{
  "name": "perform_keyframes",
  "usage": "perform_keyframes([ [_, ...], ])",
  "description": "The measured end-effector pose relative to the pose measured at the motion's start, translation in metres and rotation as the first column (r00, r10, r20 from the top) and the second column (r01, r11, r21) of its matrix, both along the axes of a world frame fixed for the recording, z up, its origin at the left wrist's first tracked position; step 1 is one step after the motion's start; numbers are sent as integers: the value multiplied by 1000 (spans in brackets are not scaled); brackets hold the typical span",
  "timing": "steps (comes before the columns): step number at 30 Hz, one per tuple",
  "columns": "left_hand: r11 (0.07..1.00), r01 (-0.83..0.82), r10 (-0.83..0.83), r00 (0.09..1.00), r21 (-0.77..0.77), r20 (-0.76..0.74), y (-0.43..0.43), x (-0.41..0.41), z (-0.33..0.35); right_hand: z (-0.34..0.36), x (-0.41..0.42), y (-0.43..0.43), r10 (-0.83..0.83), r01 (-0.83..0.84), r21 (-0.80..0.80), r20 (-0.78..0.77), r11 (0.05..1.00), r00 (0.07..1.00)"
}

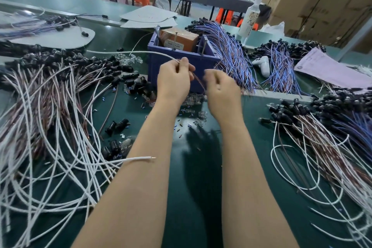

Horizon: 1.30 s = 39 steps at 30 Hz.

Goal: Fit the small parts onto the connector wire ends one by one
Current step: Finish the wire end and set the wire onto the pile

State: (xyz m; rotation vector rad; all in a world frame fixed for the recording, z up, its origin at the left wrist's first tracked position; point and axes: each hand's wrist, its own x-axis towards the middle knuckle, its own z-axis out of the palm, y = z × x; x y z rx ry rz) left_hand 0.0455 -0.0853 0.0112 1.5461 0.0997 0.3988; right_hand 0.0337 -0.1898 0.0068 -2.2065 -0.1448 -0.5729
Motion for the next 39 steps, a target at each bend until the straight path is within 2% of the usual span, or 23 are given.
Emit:
perform_keyframes([
  [1,999,4,-4,1000,48,9,-1,1,1,5,4,7,101,-103,-17,-73,995,992],
  [3,979,-73,71,997,188,19,0,2,4,7,12,14,179,-181,-16,-103,983,978],
  [4,967,-138,134,990,216,33,3,3,6,4,14,15,187,-185,23,-91,982,978],
  [5,967,-201,196,979,157,51,6,2,9,1,16,13,183,-177,77,-84,981,980],
  [6,971,-240,239,970,9,50,11,2,14,-4,17,10,175,-163,134,-84,977,981],
  [7,947,-249,262,964,-204,36,17,2,19,-8,18,7,173,-153,190,-91,970,981],
  [9,807,-152,213,976,-570,41,28,6,28,-12,20,3,190,-155,274,-108,949,976],
  [10,743,-89,179,981,-663,70,31,7,31,-13,20,2,206,-164,297,-115,941,972],
  [11,723,-64,170,981,-688,88,31,8,33,-14,20,2,222,-176,310,-121,934,967],
  [12,739,-91,198,976,-667,86,31,9,34,-14,21,1,241,-189,316,-132,930,962],
  [14,782,-252,341,939,-569,53,28,13,33,-13,20,0,306,-234,340,-175,911,936],
  [17,775,-439,484,875,-454,-18,30,20,25,-14,19,-6,403,-293,411,-210,863,891],
  [20,855,-400,398,914,-331,-77,29,23,12,-14,21,-9,353,-224,480,-198,848,914],
  [24,957,-211,189,974,-196,-127,22,22,0,-13,23,-3,263,-43,651,-244,758,933],
  [26,978,-187,175,977,-96,-126,22,24,-1,-12,24,3,292,-30,717,-245,696,924],
  [29,982,-188,188,977,8,-103,22,25,-2,-8,25,16,394,-45,835,-210,548,895],
  [31,977,-211,213,973,37,-86,21,25,-5,-6,28,24,367,-32,869,-176,494,913],
  [33,972,-231,234,970,48,-72,20,24,-7,-5,32,28,252,-6,853,-147,521,957],
  [35,968,-244,248,967,63,-59,19,23,-8,-4,35,29,141,10,805,-116,593,983],
  [39,963,-251,257,965,100,-50,17,24,-8,-6,40,29,19,15,705,-41,709,999],
])
